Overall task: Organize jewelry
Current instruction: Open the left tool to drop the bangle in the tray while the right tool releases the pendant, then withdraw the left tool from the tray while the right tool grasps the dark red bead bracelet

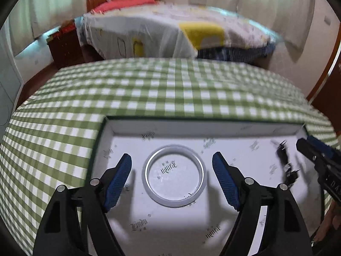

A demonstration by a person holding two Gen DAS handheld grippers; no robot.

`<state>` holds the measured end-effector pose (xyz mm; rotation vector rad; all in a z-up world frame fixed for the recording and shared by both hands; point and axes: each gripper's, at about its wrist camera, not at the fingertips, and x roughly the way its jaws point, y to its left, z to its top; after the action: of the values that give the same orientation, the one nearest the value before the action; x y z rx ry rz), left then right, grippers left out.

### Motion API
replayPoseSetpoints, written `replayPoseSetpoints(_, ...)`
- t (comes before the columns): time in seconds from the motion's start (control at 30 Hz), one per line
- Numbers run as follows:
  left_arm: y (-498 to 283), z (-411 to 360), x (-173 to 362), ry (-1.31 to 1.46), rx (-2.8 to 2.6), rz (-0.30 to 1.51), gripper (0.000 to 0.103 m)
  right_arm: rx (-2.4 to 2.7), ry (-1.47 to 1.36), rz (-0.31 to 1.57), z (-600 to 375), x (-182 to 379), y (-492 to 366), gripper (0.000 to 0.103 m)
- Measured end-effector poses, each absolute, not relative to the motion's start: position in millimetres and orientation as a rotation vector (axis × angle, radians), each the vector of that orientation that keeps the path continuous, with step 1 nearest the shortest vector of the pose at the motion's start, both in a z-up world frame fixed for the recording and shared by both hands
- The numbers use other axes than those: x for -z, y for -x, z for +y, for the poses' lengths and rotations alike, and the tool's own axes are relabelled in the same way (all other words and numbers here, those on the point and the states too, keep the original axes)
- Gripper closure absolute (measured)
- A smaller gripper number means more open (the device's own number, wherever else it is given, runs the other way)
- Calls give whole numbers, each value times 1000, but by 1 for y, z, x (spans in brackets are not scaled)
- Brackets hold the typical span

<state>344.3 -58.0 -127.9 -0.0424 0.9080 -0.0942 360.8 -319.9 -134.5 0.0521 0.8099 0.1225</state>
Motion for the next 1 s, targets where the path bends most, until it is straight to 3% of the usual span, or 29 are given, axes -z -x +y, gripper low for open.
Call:
replayPoseSetpoints(0.1,-324,-52,112,55,95,824,26,-118,-30,738,-316,118,-335,49)
replayPoseSetpoints(0.4,-238,-39,72,-12,74,641,25,-114,-4,659,-307,98,-254,49)
replayPoseSetpoints(1.0,-104,-13,83,-88,3,615,25,-181,22,659,-266,127,-115,49)
